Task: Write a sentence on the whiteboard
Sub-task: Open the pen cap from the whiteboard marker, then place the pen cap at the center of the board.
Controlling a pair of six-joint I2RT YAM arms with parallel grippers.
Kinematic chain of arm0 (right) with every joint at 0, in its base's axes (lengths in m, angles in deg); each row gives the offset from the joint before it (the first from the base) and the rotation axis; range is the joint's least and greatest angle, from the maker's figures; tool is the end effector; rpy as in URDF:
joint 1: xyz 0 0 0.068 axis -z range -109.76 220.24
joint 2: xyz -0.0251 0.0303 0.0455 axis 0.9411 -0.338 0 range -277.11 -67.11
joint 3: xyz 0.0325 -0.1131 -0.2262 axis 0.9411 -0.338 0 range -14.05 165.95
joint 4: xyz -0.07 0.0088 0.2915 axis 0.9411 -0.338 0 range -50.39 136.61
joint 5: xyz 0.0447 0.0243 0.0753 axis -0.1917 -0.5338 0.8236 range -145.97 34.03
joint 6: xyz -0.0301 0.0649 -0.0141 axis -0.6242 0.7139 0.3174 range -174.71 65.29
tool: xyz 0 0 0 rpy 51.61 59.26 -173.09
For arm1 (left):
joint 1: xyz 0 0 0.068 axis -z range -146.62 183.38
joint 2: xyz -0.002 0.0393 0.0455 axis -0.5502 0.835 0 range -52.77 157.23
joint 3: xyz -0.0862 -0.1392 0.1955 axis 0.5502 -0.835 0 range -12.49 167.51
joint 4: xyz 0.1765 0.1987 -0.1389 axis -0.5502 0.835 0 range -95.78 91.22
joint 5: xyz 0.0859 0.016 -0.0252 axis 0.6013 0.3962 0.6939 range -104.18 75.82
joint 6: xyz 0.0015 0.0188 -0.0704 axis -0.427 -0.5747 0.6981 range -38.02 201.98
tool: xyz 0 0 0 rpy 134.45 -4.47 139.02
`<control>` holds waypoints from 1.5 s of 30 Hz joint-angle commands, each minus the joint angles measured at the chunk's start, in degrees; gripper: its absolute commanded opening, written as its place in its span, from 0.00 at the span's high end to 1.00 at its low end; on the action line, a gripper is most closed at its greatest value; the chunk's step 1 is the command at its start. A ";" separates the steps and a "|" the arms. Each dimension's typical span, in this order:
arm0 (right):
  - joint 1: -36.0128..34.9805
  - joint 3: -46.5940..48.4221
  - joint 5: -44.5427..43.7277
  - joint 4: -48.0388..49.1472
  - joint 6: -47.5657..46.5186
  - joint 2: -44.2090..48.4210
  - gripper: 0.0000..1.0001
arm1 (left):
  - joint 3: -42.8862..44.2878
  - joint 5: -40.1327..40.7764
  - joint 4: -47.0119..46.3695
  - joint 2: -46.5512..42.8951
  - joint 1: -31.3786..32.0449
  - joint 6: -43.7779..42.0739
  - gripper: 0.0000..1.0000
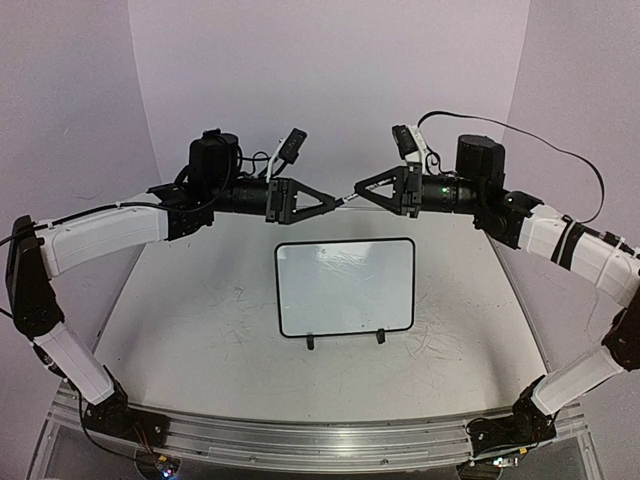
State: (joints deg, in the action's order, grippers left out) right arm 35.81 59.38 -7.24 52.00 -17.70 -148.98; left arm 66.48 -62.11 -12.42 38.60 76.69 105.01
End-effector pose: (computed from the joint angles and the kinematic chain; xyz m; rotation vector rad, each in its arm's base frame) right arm 0.2962 0.2584 0.3679 -0.7020 1.7416 1.5896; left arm 0.2833 -0.3289 0.3447 1.0047 1.6054 -1.5232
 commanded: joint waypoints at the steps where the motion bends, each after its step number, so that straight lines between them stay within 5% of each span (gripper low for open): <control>1: -0.12 0.18 0.84 4.09 0.86 0.44 1.00 | 2.91 -3.10 -2.03 0.89 0.38 0.00 0.55; 5: -0.13 0.22 0.94 4.46 1.23 0.29 1.00 | 3.11 -3.88 -2.05 1.22 0.45 -0.01 0.61; 16: -0.11 -0.64 0.47 4.53 1.16 1.48 1.00 | 0.70 0.07 -1.91 -1.82 0.25 -3.70 0.99; 23: 1.56 -1.00 3.08 4.63 -0.64 4.05 1.00 | -6.49 0.34 -1.17 -9.15 -3.16 -9.34 1.00; 28: 9.63 -4.45 4.68 4.79 0.09 9.29 1.00 | -12.55 0.67 0.58 -16.89 -10.85 -10.24 1.00; 30: 14.99 -6.34 5.48 4.77 0.55 12.20 1.00 | -14.13 7.48 4.52 -19.92 -13.23 -11.32 1.00; 37: 20.29 -9.05 -2.43 -1.29 -4.25 18.22 1.00 | -14.89 59.57 24.85 -23.03 -13.90 -3.94 1.00; 39: 20.29 -9.95 -2.42 -1.60 -4.16 18.14 1.00 | -15.86 64.40 28.53 -21.68 -14.03 0.92 1.00; 45: 20.29 -11.84 -2.14 -1.96 -4.65 18.05 1.00 | -22.09 61.11 32.62 -15.19 -14.04 10.21 1.00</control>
State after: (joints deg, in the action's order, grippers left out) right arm 56.18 48.71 -8.74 50.55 -20.79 -130.71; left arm 48.05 -5.85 12.46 18.44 62.54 106.82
